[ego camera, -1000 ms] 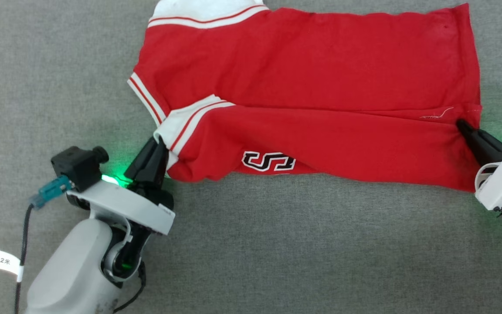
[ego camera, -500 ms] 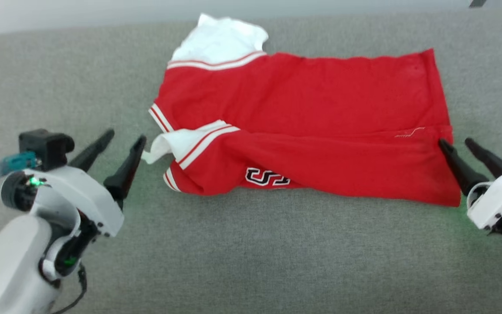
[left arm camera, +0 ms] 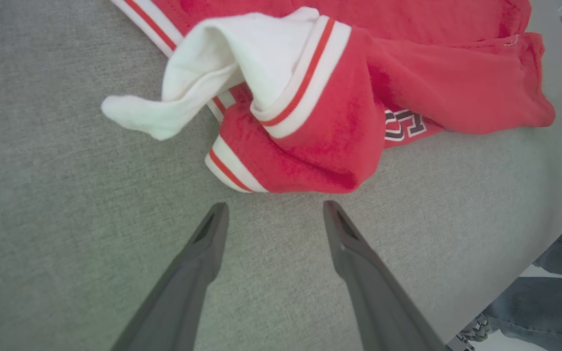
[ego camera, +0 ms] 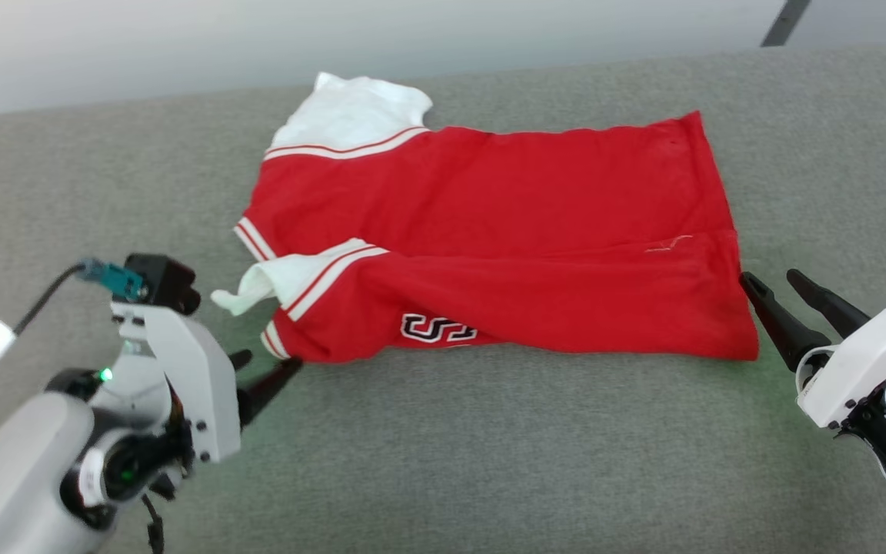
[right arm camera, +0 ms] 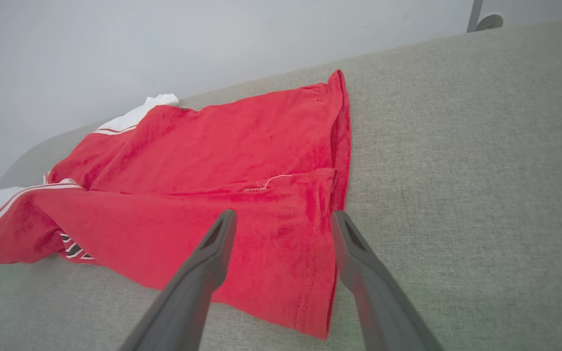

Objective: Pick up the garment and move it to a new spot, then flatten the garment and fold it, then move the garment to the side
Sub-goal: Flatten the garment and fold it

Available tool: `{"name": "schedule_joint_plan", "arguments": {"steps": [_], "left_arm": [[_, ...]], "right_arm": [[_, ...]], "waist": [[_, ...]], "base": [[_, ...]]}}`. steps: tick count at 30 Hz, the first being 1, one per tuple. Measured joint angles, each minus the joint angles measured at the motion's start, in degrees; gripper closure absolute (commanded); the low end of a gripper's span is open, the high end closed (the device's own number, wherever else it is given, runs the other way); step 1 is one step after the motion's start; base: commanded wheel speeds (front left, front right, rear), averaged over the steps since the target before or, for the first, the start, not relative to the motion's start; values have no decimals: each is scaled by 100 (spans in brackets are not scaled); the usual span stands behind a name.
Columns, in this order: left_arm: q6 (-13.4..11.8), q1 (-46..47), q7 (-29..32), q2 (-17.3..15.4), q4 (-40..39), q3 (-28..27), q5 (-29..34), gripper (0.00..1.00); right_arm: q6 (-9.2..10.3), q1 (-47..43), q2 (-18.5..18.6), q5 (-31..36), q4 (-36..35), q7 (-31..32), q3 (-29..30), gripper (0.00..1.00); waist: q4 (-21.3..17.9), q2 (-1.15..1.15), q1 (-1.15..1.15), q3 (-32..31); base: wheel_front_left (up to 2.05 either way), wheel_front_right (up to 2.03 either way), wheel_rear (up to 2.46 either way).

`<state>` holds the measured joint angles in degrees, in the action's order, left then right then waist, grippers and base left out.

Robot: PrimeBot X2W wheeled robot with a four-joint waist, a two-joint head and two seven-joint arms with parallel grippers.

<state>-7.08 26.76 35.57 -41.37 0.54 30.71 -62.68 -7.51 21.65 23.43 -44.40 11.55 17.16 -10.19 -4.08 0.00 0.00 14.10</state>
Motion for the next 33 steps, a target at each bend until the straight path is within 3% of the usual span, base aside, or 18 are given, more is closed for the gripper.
{"name": "schedule_joint_plan", "arguments": {"steps": [6, 13, 14, 16, 17, 26, 33], "left_arm": [[-78, 517, 412, 162, 857, 169, 77, 0], [294, 737, 558, 283, 1640, 175, -142, 0], [352, 748, 554, 289, 1702, 162, -164, 16], [476, 781, 543, 319, 1793, 140, -231, 87], [521, 793, 528, 325, 1834, 124, -266, 100], [902, 935, 270, 666, 1859, 260, -189, 100], [1058, 1031, 94, 924, 1858, 404, -80, 100]], "right_arm": [[0, 15, -10, -9, -37, -3, -26, 0], [0, 15, -37, -82, -27, -59, -79, 0], [0, 3, -31, -92, -26, -57, -86, 0], [0, -17, 13, -98, -35, 7, -132, 0], [0, -41, 55, -104, -56, 66, -172, 0], [0, 60, 634, -65, -291, 1207, -733, 0], [0, 734, 780, 313, 40, 2015, -1048, 0]], "waist": [[-275, 0, 0, 121], [-630, 0, 0, 259], [-672, 0, 0, 281], [-736, 0, 0, 332], [-756, 0, 0, 360], [-545, 0, 0, 416], [-232, 0, 0, 469]], "base": [[0, 0, 0], [0, 0, 0], [0, 0, 0], [0, 0, 0], [0, 0, 0], [0, 0, 0], [0, 0, 0]]}}
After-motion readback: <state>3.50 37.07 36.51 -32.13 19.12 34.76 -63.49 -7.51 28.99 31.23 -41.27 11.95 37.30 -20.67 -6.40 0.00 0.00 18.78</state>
